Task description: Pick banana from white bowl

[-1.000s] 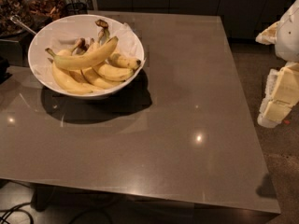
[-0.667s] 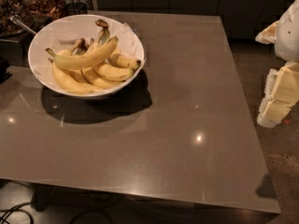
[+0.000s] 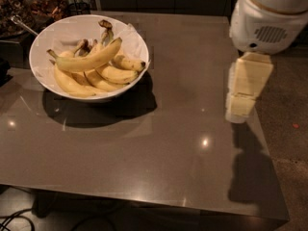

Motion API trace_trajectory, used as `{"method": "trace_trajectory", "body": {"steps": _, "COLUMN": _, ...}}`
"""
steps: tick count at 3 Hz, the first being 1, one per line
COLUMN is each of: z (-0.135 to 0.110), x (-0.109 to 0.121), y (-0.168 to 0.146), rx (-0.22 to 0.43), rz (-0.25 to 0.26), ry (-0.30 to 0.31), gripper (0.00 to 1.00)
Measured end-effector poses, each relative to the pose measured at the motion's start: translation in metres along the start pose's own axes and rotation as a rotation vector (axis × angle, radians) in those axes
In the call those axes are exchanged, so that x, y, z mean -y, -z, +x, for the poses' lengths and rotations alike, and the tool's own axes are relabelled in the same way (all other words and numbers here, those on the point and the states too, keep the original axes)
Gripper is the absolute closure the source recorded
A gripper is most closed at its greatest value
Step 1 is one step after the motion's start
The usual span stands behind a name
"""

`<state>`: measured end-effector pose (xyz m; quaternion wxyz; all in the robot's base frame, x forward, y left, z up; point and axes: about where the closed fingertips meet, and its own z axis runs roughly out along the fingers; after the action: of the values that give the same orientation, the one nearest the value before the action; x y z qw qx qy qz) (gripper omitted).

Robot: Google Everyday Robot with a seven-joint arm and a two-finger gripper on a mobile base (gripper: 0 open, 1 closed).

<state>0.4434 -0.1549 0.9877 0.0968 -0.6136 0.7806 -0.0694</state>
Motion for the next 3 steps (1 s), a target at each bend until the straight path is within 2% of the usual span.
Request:
{"method": "trace_trajectory", "body": {"steps": 1, "z": -0.063, "x": 0.012, "y": -0.002, "rx": -0.008, "rz": 0.047, "ry": 0.074, "gripper": 0.0}}
{"method": "trace_trajectory", "body": {"steps": 2, "z": -0.071, "x": 0.017, "y": 0.0, "rx": 0.014, "rz": 0.069, "ry": 0.078, "gripper": 0.0}}
{"method": "trace_trajectory", "body": {"steps": 3, "z": -0.11, "x": 0.023, "y": 0.002, "rx": 0.043, "rz": 0.072, "ry": 0.135, "gripper": 0.0}}
